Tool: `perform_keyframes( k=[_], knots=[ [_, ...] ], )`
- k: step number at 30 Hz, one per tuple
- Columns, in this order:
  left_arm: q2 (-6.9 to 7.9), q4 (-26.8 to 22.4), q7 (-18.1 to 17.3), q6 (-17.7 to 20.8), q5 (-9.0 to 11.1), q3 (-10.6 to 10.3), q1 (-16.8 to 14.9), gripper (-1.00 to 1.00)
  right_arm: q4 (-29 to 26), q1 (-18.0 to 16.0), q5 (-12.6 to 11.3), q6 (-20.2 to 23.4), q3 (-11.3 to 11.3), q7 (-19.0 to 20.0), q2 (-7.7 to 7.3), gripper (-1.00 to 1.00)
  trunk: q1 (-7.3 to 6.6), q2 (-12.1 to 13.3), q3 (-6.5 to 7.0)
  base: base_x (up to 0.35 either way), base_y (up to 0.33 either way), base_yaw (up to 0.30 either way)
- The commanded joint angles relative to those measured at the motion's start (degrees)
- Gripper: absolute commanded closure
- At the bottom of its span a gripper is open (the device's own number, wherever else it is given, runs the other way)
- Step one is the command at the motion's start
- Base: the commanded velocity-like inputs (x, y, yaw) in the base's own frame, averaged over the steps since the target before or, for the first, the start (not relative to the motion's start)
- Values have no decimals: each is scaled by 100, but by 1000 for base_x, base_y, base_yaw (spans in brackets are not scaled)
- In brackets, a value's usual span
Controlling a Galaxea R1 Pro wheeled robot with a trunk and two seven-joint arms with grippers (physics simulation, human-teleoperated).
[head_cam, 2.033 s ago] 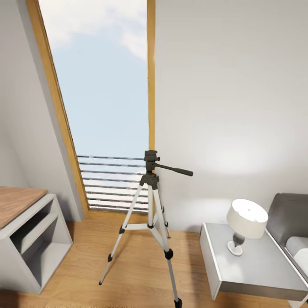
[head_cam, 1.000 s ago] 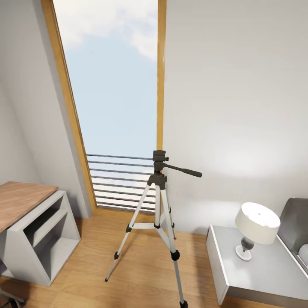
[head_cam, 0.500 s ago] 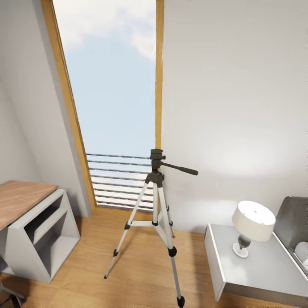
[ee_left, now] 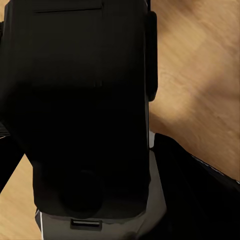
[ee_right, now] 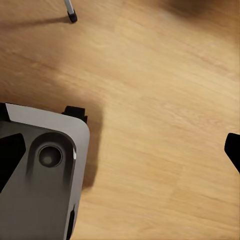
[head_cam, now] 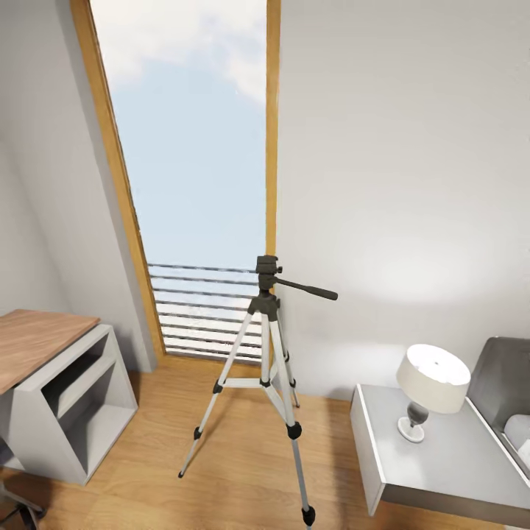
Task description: Attach the digital camera to the camera tripod in the bedroom.
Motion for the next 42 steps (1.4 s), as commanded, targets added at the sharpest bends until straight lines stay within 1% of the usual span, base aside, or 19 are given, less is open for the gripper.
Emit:
perform_keyframes(
  k=[1, 10, 27, 32, 42],
  knots=[
    [-2, 1, 14, -12, 34, -49, -4, 100, 18, -9, 8, -35, 18, 14, -1, -100, 2, -9, -10, -1, -33, 0],
    [6, 0, 14, -11, 39, -45, -2, 100, 21, -9, 8, -36, 18, 14, -2, -100, 2, -9, -10, 0, -167, 0],
    [16, 1, 14, -11, 42, -45, -3, 100, 18, -9, 9, -29, 12, 26, 23, -100, 2, -9, -12, 0, -7, 0],
    [20, 1, 14, -11, 45, -45, -4, 100, 18, -9, 9, -40, 16, 16, -5, -100, 2, -9, -42, 0, 0, 0],
    [35, -13, 17, -15, 37, -46, -3, 100, 18, -9, 17, -44, 24, 21, -12, -100, 2, -9, -130, 0, 0, 0]
  ],
)
